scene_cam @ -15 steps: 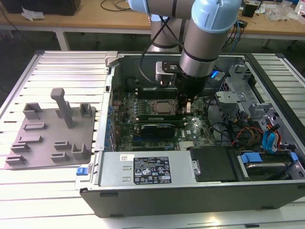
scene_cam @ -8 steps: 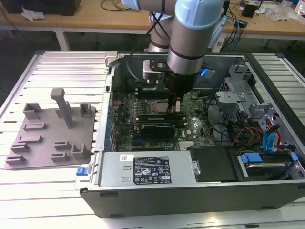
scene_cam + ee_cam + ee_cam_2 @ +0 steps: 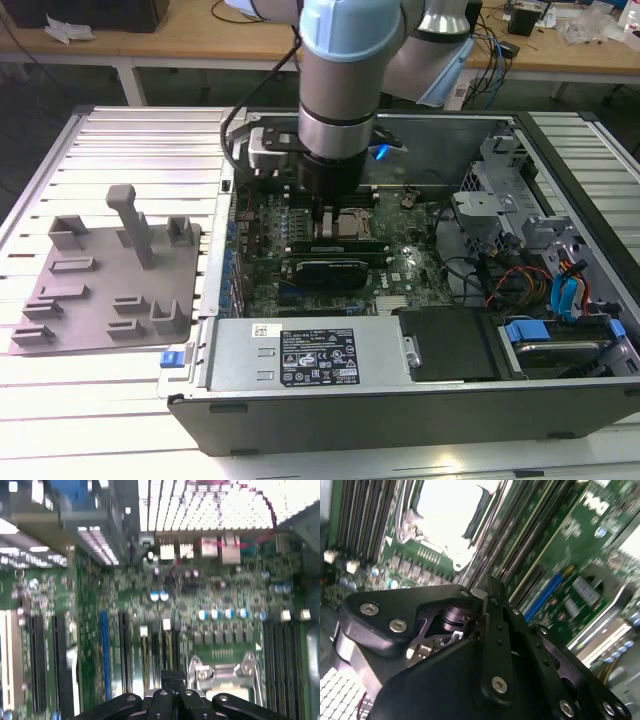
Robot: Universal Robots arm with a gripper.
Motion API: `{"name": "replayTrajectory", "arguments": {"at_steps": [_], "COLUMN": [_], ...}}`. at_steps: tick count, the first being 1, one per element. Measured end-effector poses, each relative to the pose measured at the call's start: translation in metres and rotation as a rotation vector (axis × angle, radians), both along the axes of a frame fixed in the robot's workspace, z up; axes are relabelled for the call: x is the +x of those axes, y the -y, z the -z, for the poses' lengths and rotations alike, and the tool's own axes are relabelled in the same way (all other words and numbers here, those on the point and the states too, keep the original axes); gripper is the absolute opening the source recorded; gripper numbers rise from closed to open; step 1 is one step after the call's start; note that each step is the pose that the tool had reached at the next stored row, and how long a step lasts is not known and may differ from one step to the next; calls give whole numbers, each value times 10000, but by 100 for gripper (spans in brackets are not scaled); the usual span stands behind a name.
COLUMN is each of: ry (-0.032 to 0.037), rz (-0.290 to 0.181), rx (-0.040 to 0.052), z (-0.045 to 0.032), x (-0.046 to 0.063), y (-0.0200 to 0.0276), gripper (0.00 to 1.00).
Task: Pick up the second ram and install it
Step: 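Press down the second ram until it locks into place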
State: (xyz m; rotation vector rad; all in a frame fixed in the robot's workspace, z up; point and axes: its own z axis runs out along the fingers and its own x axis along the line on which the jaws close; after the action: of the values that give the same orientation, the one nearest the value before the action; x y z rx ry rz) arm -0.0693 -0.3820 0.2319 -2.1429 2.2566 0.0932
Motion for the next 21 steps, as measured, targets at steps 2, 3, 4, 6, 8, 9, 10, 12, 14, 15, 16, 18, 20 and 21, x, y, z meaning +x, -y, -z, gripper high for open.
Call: {"name": "replayTrajectory", "arguments": {"at_steps": [2, 3, 4, 6, 8, 9, 10, 12, 14, 15, 16, 18, 20, 21], "ry": [0, 0, 0, -3, 10, 13, -3, -161, -284, -289, -289, -289, -289, -288], "rz": [-2, -1, -1, -1, 2, -1, -1, -1, 0, -2, 0, 0, -2, -1], "rx": [-4, -3, 0, -6, 21, 19, 9, 17, 20, 18, 20, 21, 20, 23], "z": [18, 22, 29, 49, 31, -8, -22, -23, -23, -25, -139, -291, -449, -450], "x": [-42, -47, -49, -49, -46, -39, -24, 175, 337, 354, 357, 357, 357, 357], "y": [1, 1, 0, 1, -2, -2, -1, 0, 0, 0, -1, -1, -1, -1], "gripper": [8, 8, 8, 8, 8, 8, 8, 8, 8, 8, 8, 8, 8, 8]}}
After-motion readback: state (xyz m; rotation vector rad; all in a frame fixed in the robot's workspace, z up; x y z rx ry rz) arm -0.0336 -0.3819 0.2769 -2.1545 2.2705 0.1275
